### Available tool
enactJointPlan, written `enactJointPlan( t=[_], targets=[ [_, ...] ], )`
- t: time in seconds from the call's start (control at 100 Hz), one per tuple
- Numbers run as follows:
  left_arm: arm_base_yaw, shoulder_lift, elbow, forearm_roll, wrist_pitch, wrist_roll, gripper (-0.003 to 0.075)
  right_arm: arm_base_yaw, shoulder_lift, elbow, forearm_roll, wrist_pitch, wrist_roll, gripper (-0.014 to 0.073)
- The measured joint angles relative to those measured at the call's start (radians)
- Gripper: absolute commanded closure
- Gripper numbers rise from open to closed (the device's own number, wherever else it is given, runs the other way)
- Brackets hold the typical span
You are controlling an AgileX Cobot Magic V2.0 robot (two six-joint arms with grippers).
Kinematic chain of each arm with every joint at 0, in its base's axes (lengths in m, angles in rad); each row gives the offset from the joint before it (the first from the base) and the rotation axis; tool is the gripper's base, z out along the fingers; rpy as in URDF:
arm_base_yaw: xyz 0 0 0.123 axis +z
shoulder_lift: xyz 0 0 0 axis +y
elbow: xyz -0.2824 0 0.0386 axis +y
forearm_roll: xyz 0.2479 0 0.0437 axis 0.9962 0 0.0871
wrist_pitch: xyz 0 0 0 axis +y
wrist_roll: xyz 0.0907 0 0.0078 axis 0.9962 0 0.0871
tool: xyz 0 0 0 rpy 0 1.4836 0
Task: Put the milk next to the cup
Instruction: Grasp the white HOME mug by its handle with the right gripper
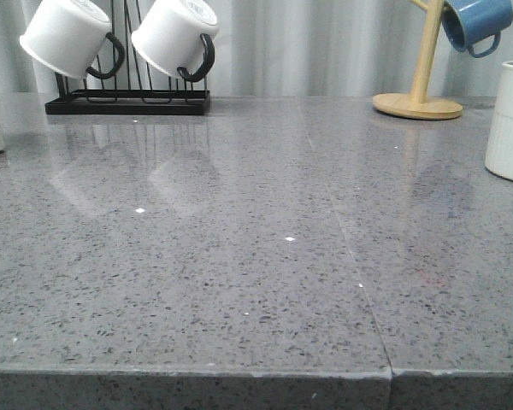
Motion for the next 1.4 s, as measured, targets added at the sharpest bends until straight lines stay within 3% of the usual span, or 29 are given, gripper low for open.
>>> enactJointPlan(
  t=[0.35, 0.8, 1.3, 1.4],
  targets=[
    [0.003, 0.000, 0.000, 0.000, 0.000, 0.000, 0.0741, -0.110, 0.289, 0.000, 0.000, -0.324, 0.000, 0.0190],
    [0.003, 0.000, 0.000, 0.000, 0.000, 0.000, 0.0741, -0.112, 0.787, -0.010, 0.000, -0.809, 0.001, 0.0190],
    [0.003, 0.000, 0.000, 0.000, 0.000, 0.000, 0.0741, -0.112, 1.121, -0.152, -0.048, -0.950, 0.001, 0.0190],
    [0.003, 0.000, 0.000, 0.000, 0.000, 0.000, 0.0741, -0.112, 1.172, -0.181, -0.048, -0.955, 0.001, 0.0229]
  ],
)
